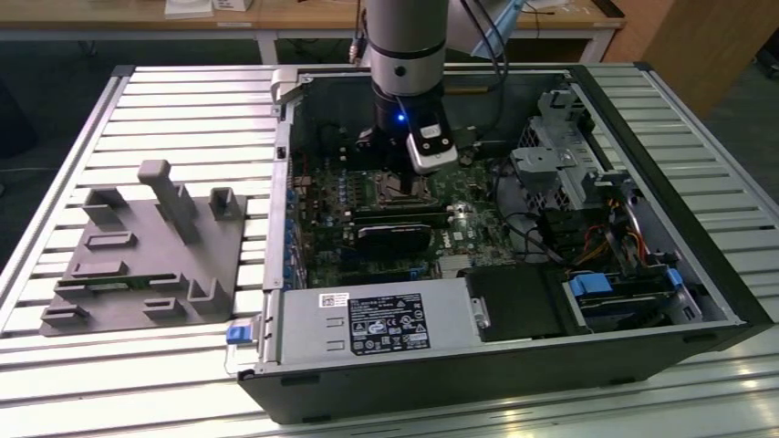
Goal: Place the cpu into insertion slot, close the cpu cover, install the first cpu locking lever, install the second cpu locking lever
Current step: 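Install the second cpu locking lever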
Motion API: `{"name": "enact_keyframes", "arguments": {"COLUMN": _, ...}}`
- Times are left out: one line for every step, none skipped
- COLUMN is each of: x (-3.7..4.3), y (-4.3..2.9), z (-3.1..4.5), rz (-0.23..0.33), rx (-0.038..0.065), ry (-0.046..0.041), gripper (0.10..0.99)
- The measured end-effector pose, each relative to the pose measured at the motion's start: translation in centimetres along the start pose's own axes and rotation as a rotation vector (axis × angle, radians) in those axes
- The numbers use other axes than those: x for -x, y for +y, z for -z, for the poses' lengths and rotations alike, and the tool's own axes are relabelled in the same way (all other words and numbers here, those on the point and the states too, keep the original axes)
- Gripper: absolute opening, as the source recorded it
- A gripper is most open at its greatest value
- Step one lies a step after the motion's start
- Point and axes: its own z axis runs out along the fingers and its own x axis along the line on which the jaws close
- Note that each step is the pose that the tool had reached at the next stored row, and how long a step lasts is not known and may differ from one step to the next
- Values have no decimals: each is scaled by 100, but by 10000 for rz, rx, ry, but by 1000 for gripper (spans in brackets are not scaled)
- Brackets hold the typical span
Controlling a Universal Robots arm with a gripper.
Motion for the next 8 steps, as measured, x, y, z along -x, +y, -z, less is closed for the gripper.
{"name": "enact_keyframes", "arguments": {"x": 0, "y": -2, "z": -2, "rz": 65, "rx": 5, "ry": 2, "gripper": 106}}
{"name": "enact_keyframes", "arguments": {"x": 0, "y": -3, "z": -3, "rz": 140, "rx": 11, "ry": 5, "gripper": 106}}
{"name": "enact_keyframes", "arguments": {"x": -1, "y": -4, "z": -5, "rz": 228, "rx": 16, "ry": 9, "gripper": 106}}
{"name": "enact_keyframes", "arguments": {"x": -1, "y": -5, "z": -7, "rz": 331, "rx": 24, "ry": 13, "gripper": 106}}
{"name": "enact_keyframes", "arguments": {"x": -2, "y": -5, "z": -9, "rz": 447, "rx": 31, "ry": 18, "gripper": 106}}
{"name": "enact_keyframes", "arguments": {"x": -2, "y": -5, "z": -11, "rz": 573, "rx": 39, "ry": 24, "gripper": 106}}
{"name": "enact_keyframes", "arguments": {"x": -3, "y": -6, "z": -12, "rz": 685, "rx": 45, "ry": 27, "gripper": 106}}
{"name": "enact_keyframes", "arguments": {"x": -3, "y": -6, "z": -13, "rz": 788, "rx": 48, "ry": 30, "gripper": 106}}
